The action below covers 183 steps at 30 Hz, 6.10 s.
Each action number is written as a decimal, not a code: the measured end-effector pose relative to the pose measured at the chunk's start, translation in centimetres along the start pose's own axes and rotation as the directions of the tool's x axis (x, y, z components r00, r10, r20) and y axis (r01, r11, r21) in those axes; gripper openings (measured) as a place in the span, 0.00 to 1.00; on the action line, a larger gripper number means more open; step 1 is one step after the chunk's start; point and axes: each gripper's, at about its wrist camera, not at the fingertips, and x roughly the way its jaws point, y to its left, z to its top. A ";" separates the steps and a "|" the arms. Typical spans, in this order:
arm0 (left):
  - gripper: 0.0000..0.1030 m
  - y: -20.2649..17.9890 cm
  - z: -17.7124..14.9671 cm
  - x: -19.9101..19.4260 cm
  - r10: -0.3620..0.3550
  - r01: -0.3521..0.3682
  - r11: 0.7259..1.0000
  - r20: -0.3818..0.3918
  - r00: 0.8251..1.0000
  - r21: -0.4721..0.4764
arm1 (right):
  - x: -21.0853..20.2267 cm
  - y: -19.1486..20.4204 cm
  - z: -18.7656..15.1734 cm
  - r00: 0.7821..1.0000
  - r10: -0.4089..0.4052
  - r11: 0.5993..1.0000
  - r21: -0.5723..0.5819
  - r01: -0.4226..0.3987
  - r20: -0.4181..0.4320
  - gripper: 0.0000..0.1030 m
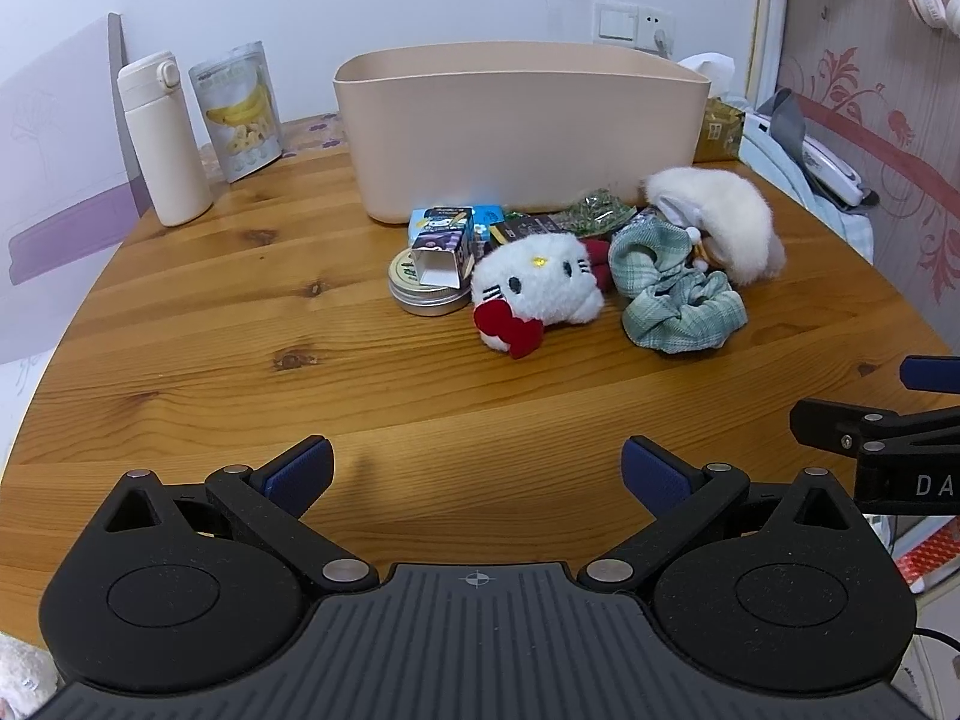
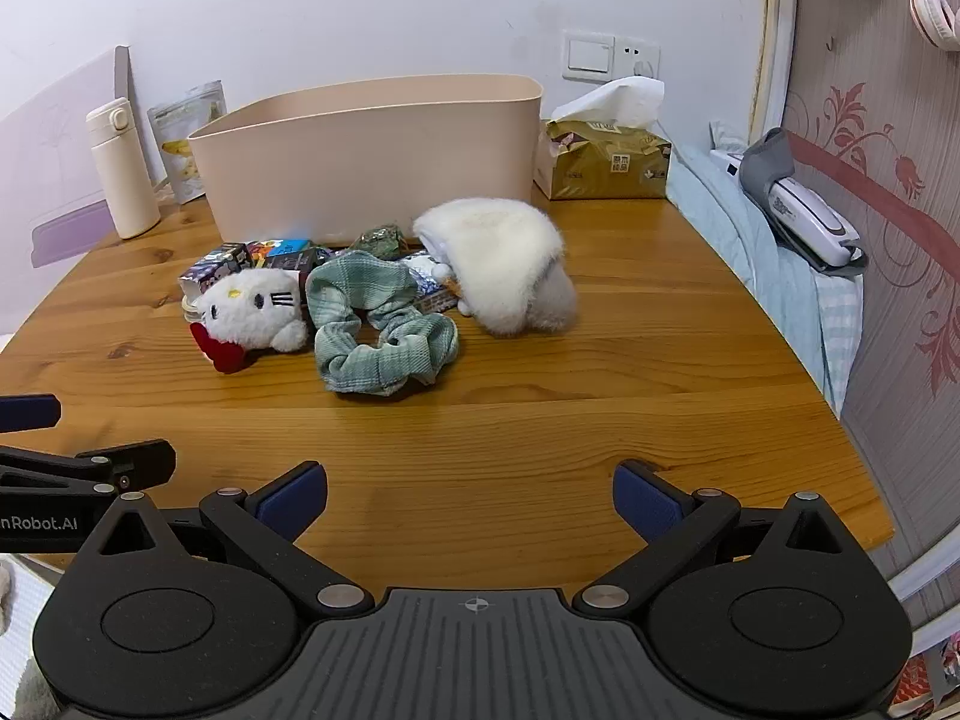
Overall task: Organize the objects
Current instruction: 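Move both grippers toward the plush toys and scrunchie on the table, then grasp the Hello Kitty plush with the left gripper while the right grasps the green scrunchie, then carry the plush and scrunchie over the beige bin and open both grippers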
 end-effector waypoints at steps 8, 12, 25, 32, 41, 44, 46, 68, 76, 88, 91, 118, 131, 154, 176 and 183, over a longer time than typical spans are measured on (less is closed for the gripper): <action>1.00 -0.1 0.1 0.4 -0.003 0.003 1.000 -0.010 1.000 0.006 | 0.3 0.0 0.1 1.000 0.003 1.000 0.003 -0.003 -0.002 1.00; 1.00 -0.2 0.2 0.6 -0.005 0.006 1.000 -0.013 1.000 0.010 | 0.4 0.0 0.2 1.000 0.006 1.000 0.004 -0.006 -0.001 1.00; 1.00 -0.2 0.5 1.3 -0.015 0.016 1.000 -0.024 1.000 0.022 | 1.0 -0.3 0.4 1.000 0.011 1.000 0.006 -0.011 -0.002 1.00; 1.00 -0.3 0.9 1.6 -0.023 0.024 0.999 -0.020 1.000 0.024 | 0.9 -0.2 0.7 0.999 0.028 1.000 0.001 -0.028 0.016 1.00; 1.00 -0.1 1.7 2.0 -0.032 0.032 0.999 -0.017 0.999 0.027 | 1.3 -0.2 1.2 0.999 0.038 0.999 0.005 -0.038 0.020 1.00; 1.00 0.1 2.0 2.1 -0.034 0.034 0.999 -0.013 0.999 0.024 | 1.5 -0.1 1.5 0.999 0.042 0.999 0.007 -0.042 0.021 1.00; 1.00 0.1 2.1 2.2 -0.034 0.034 0.999 -0.011 0.999 0.026 | 1.7 -0.1 1.7 0.999 0.042 0.999 0.005 -0.042 0.021 1.00; 1.00 1.5 5.3 5.5 -0.070 0.070 0.997 -0.047 0.996 -0.013 | 5.4 0.8 4.8 0.996 0.090 0.996 0.000 -0.090 -0.018 0.91; 0.86 2.1 6.4 7.6 -0.129 0.123 0.990 -0.087 0.988 -0.068 | 7.2 1.4 5.7 0.991 0.124 0.992 -0.025 -0.125 -0.055 0.83; 0.75 1.9 7.4 9.3 -0.163 0.155 0.985 -0.117 0.980 -0.076 | 8.8 1.5 6.4 0.985 0.154 0.988 -0.017 -0.156 -0.081 0.68; 0.75 1.8 7.4 9.3 -0.200 0.191 0.978 -0.113 0.973 -0.087 | 8.8 1.6 6.5 0.986 0.144 0.989 -0.025 -0.147 -0.084 0.55; 0.34 0.7 7.0 8.6 -0.274 0.270 0.960 -0.058 0.960 -0.071 | 6.6 0.8 6.1 0.987 0.151 0.988 -0.031 -0.153 -0.046 0.26; 0.34 2.5 7.4 4.2 -0.241 0.243 0.968 0.032 0.970 -0.063 | 3.9 1.0 6.9 0.988 0.155 0.988 -0.028 -0.154 0.025 0.26; 0.34 6.1 15.4 1.4 -0.151 0.175 0.980 0.221 0.963 -0.091 | 2.9 0.0 14.5 0.978 0.101 0.994 0.016 -0.106 0.185 0.26; 0.35 5.8 22.3 8.7 -0.049 0.056 0.998 0.203 0.978 -0.028 | 9.2 1.5 21.6 0.978 0.082 0.996 -0.050 -0.073 0.193 0.26; 0.35 4.7 23.8 12.7 -0.029 0.029 1.000 0.138 0.990 0.003 | 11.6 2.1 22.7 0.987 0.062 0.995 -0.081 -0.050 0.147 0.26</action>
